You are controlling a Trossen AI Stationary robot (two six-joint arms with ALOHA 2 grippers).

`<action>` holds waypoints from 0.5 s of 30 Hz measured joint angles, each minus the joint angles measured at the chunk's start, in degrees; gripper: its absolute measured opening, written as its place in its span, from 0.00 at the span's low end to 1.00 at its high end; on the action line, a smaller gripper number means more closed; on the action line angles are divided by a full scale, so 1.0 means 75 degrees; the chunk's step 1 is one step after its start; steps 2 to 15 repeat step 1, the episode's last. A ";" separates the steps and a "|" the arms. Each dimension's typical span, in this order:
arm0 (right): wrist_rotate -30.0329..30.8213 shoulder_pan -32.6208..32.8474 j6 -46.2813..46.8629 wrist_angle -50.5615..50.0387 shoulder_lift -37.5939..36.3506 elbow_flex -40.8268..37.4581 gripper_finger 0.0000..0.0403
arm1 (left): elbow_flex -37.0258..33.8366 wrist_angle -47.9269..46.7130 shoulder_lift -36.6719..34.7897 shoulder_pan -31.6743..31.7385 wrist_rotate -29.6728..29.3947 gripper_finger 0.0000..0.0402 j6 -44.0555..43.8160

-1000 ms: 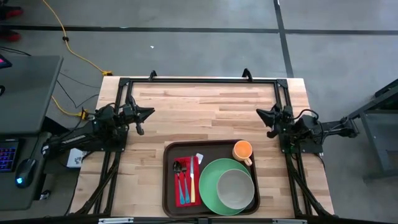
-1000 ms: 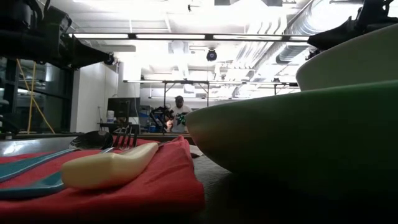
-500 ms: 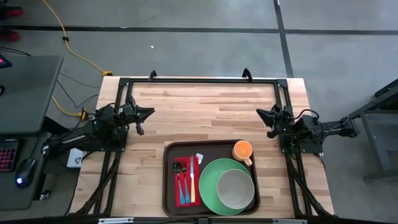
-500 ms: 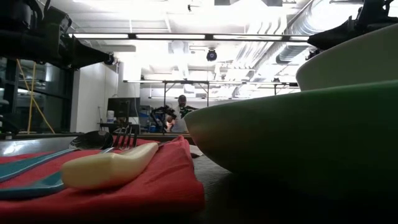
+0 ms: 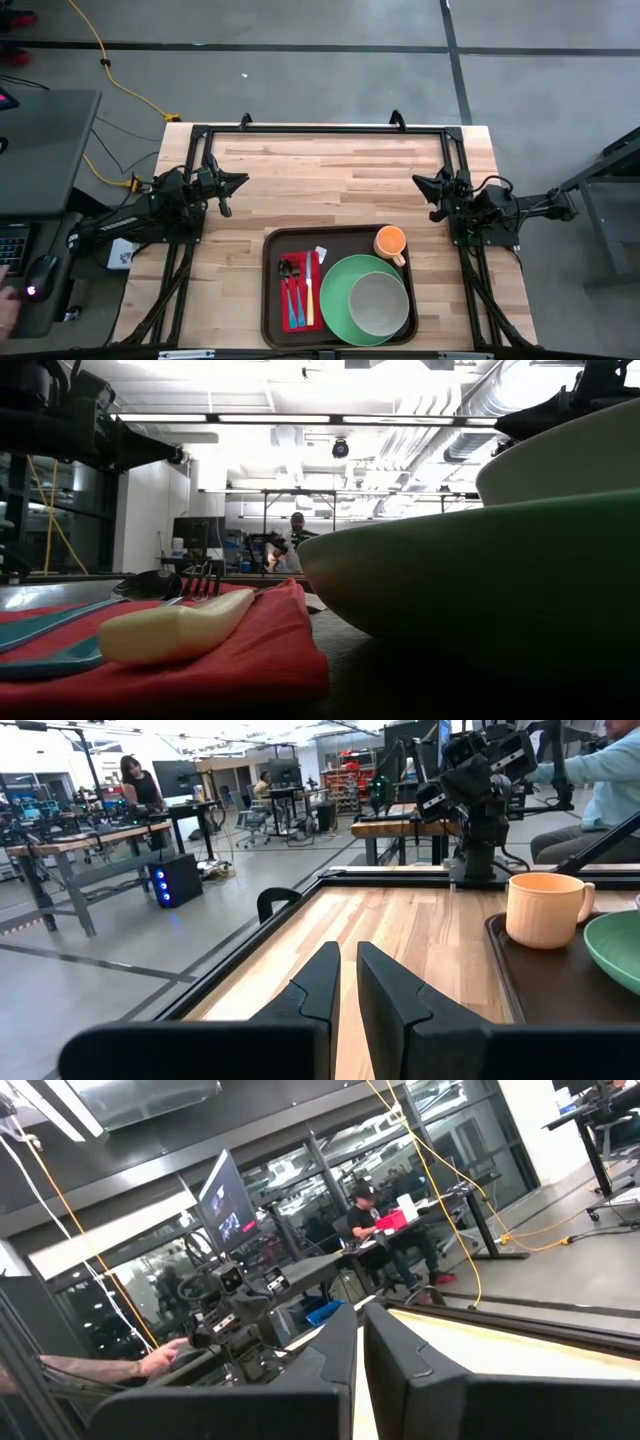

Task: Set up tray
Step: Return to Home Position

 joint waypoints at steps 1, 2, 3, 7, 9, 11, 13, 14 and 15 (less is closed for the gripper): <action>0.0000 0.0000 0.0000 -0.0002 0.0000 0.0000 0.00 | 0.0000 0.0000 0.0000 0.0000 0.0000 0.17 0.0000; 0.0000 0.0000 0.0000 -0.0002 0.0000 0.0000 0.00 | 0.0000 0.0000 0.0000 0.0000 0.0000 0.17 0.0000; 0.0000 0.0000 0.0000 -0.0002 0.0000 0.0000 0.00 | 0.0000 0.0000 0.0000 0.0000 0.0000 0.17 0.0000; 0.0000 0.0000 0.0000 -0.0002 0.0000 0.0000 0.00 | 0.0000 0.0000 0.0000 0.0000 0.0000 0.17 0.0000; 0.0000 0.0000 0.0000 -0.0002 0.0000 0.0000 0.00 | 0.0000 0.0000 0.0000 0.0000 0.0000 0.17 0.0000; 0.0000 0.0000 0.0000 -0.0002 0.0000 0.0000 0.00 | 0.0000 0.0000 0.0000 0.0000 0.0000 0.17 0.0000; 0.0000 0.0000 0.0000 -0.0002 0.0000 0.0000 0.00 | 0.0000 0.0000 0.0000 0.0000 0.0000 0.17 0.0000; 0.0000 0.0000 0.0000 -0.0002 0.0000 0.0000 0.00 | 0.0000 0.0000 0.0000 0.0000 0.0000 0.17 0.0000; 0.0000 0.0000 0.0000 -0.0002 0.0000 0.0000 0.00 | 0.0000 0.0000 0.0000 0.0000 0.0000 0.17 0.0000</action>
